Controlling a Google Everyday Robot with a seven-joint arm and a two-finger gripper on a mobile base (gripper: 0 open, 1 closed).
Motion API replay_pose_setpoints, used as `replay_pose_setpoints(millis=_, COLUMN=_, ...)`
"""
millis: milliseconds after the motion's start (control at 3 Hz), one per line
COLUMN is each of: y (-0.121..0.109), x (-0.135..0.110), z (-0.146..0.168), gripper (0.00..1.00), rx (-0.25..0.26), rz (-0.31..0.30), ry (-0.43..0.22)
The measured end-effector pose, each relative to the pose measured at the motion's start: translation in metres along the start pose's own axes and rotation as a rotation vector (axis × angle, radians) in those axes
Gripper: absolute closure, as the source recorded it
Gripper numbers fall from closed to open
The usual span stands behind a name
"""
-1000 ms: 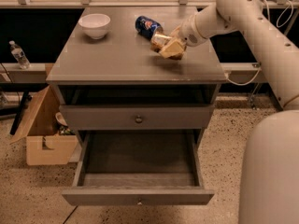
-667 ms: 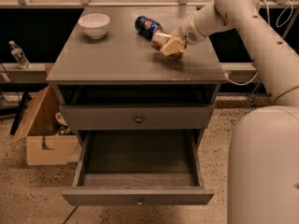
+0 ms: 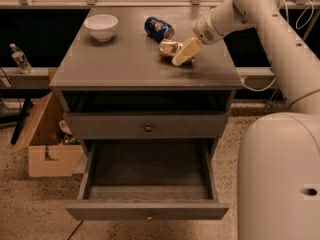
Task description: Pick orange can from middle drawer and place on counter
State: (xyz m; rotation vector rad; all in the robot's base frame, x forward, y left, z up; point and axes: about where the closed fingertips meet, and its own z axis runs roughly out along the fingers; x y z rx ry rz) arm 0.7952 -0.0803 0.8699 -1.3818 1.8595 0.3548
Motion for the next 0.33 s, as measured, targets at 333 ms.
replay_pose_setpoints(millis=333, y=-0.0026, x=0.0151, z=-0.0287, gripper=0.00, rx=0.024, rz=-0.007, ry=0.004)
